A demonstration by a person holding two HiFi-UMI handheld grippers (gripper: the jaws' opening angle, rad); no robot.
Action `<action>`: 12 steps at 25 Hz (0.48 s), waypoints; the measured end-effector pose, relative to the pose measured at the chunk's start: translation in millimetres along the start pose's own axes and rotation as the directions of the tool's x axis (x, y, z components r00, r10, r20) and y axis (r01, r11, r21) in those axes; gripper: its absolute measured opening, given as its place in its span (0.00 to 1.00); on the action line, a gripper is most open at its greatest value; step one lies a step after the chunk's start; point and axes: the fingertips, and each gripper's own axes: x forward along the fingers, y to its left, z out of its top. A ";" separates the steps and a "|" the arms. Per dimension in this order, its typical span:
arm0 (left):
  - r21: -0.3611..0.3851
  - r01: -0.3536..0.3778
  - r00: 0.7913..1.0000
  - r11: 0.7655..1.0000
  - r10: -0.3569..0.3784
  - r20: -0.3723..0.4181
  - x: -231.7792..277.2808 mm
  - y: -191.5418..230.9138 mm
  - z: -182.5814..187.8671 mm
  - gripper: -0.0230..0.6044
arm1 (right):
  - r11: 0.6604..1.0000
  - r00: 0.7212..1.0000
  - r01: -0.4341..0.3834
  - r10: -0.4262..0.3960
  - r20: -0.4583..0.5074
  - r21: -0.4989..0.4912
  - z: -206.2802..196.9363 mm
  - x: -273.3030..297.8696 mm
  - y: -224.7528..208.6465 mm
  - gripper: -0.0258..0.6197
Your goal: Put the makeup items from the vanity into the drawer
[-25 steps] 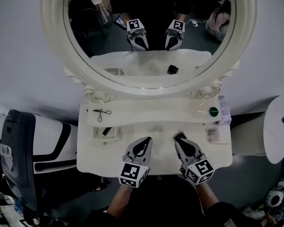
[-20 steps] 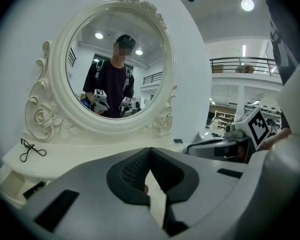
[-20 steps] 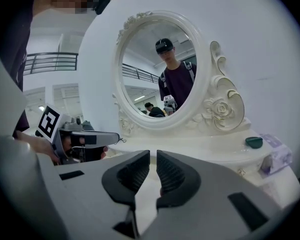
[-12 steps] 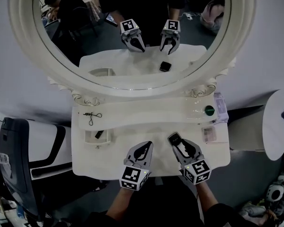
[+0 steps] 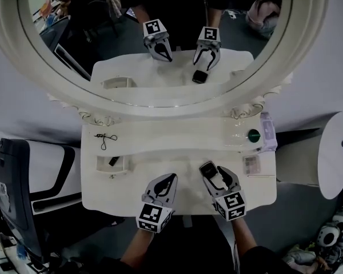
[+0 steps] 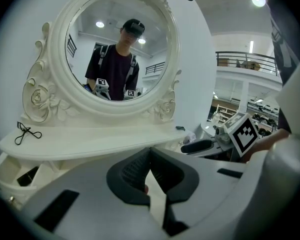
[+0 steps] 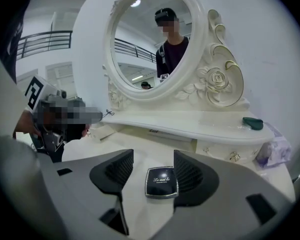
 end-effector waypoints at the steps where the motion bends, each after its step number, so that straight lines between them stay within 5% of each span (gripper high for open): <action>1: -0.001 -0.002 1.000 1.000 0.002 -0.005 0.9 0.7 -1.7 0.06 | 1.000 1.000 0.004 -0.004 -0.011 -0.002 -2.6 2.6 -2.1 0.42; 12: -0.027 -0.005 0.998 1.000 0.003 -0.066 11.3 5.0 -30.5 0.06 | 0.998 0.986 0.033 -0.041 -0.164 -0.051 -44.3 40.1 -14.9 0.52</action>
